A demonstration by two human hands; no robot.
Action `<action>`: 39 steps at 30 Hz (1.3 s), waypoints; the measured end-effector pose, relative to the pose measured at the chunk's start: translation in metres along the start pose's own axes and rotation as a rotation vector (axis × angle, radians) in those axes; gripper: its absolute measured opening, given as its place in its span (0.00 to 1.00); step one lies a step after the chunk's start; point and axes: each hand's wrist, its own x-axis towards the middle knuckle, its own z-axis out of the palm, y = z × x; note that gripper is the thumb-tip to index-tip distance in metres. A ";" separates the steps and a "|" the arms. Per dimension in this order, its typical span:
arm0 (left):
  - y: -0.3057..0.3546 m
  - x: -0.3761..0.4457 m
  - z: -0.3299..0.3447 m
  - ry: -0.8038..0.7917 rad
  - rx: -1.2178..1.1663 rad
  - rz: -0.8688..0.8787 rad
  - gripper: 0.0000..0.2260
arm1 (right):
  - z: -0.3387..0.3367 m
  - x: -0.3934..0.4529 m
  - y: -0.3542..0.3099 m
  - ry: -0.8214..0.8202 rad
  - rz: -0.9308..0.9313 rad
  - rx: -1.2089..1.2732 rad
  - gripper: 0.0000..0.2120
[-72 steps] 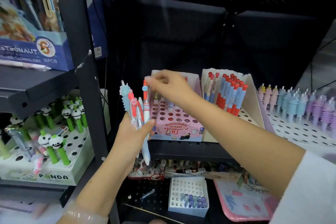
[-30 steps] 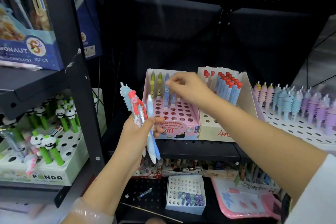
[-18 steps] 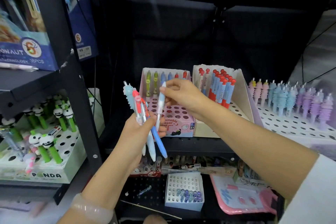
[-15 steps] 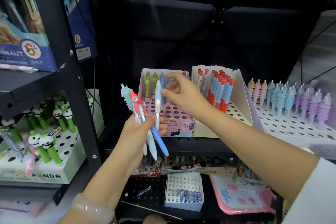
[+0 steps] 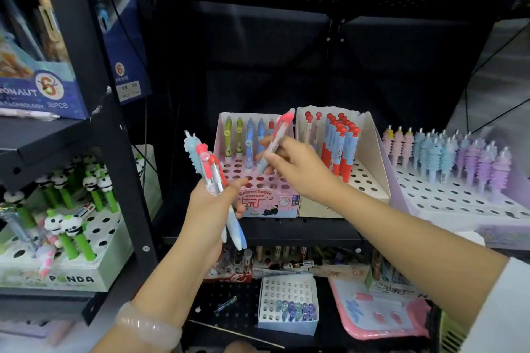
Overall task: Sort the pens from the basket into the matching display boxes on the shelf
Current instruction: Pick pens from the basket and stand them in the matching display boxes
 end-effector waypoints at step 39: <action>-0.014 0.008 -0.016 0.005 -0.024 -0.004 0.03 | 0.008 0.077 0.035 0.139 0.287 -0.387 0.11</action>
